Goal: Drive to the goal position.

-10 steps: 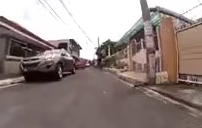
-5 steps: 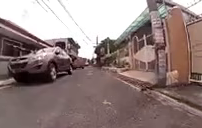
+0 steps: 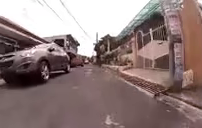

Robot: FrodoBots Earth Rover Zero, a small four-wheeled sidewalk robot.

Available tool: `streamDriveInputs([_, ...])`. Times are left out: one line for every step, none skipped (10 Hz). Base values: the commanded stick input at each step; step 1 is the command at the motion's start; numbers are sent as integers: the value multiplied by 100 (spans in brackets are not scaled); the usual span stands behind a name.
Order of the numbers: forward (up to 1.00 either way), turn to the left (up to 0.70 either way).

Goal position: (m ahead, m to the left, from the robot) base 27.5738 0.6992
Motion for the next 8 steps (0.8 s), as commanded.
streamDriveInputs([100,0])
streamDriveInputs([100,0])
streamDriveInputs([100,21])
streamDriveInputs([100,40])
streamDriveInputs([100,40])
streamDriveInputs([100,18])
streamDriveInputs([100,0])
streamDriveInputs([100,0])
